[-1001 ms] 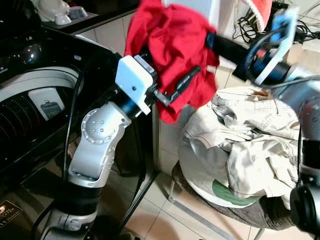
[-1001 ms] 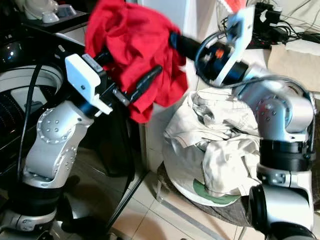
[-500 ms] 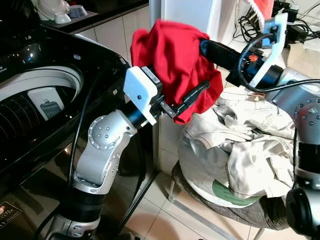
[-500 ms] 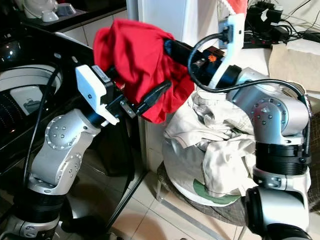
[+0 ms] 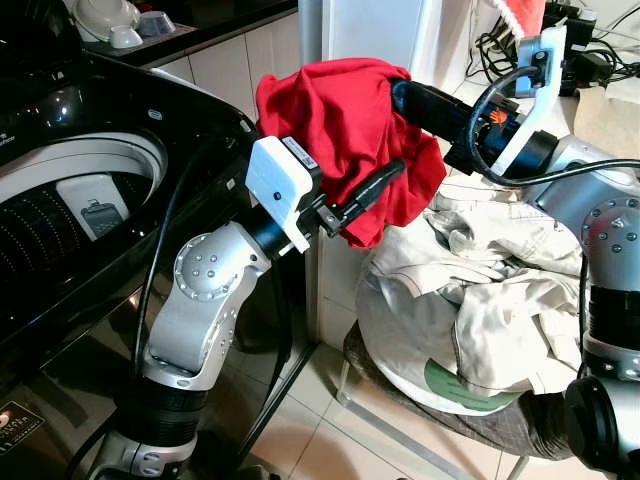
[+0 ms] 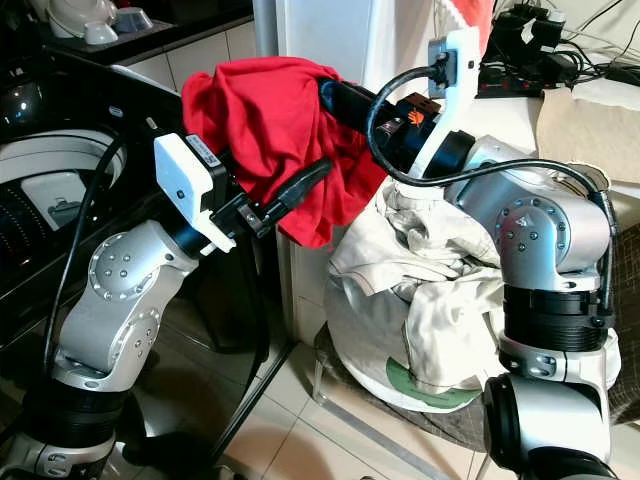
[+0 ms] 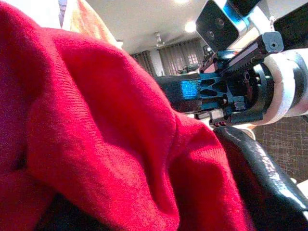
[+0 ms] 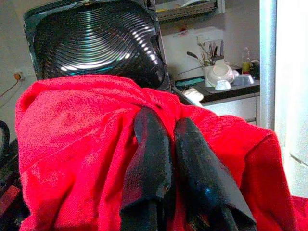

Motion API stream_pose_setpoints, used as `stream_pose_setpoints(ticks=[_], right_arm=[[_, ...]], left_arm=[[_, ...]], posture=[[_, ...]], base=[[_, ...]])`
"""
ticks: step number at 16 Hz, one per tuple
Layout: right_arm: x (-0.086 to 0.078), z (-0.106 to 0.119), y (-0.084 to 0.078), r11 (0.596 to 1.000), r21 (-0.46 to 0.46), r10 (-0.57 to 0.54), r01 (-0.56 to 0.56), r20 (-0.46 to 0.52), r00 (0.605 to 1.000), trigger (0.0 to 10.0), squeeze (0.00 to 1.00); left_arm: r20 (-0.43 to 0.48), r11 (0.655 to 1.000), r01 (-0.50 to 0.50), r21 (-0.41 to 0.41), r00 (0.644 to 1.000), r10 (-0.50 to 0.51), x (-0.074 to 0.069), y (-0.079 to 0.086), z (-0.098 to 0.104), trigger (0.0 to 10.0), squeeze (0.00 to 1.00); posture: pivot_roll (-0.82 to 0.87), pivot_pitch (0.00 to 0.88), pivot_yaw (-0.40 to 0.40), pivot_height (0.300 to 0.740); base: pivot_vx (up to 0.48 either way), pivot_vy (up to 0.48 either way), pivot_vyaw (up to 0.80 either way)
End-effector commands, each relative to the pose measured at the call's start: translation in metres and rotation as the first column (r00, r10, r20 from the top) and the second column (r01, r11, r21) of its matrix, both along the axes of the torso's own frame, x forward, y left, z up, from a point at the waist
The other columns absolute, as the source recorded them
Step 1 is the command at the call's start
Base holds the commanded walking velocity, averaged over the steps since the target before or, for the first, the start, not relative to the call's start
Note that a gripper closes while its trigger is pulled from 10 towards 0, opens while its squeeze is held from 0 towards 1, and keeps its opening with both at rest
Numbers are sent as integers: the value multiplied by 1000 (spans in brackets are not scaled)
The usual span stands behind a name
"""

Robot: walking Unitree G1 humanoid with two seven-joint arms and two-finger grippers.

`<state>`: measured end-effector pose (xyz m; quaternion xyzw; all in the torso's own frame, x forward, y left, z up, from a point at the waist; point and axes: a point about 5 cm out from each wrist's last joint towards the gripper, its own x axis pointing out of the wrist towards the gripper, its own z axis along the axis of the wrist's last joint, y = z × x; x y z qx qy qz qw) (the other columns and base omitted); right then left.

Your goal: Clothes washing

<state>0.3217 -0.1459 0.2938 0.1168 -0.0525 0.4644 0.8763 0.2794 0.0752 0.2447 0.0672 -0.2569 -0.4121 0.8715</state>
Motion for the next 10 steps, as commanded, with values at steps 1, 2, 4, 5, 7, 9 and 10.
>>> stream_pose_setpoints(ticks=[1,2,4,5,7,9,10], right_arm=[[-5,2,4,1000,-3,20,-20,18,1000,0,0],[-6,2,4,1000,-5,19,-19,17,1000,0,0],[-6,1,4,1000,-10,18,-18,16,1000,0,0],[-7,1,5,1000,-13,19,-19,15,1000,0,0],[-7,0,5,1000,-17,20,-20,14,1000,0,0],[-8,-1,6,1000,-17,21,-21,12,1000,0,0],[-8,-1,7,1000,-17,21,-21,11,1000,0,0]], left_arm=[[-20,1000,-27,-8,999,27,2,6,-2,0,0],[-19,1000,-29,-4,999,29,2,7,-2,0,0],[-23,1000,-24,-2,999,24,2,7,-2,0,0],[-24,1000,-24,4,999,24,2,8,-3,0,0],[-21,1000,-27,5,999,27,2,8,-3,0,0],[-15,999,-31,11,999,31,2,9,-4,0,0],[-13,999,-33,12,999,33,2,9,-4,0,0]], posture=[[-61,0,17,740],[-61,0,17,740],[-62,0,19,740],[-61,0,19,740],[-61,0,19,740],[-60,0,20,740],[-60,0,20,740]], base=[[0,0,0],[0,0,0],[0,0,0],[0,0,0],[0,0,0],[0,0,0],[0,0,0]])
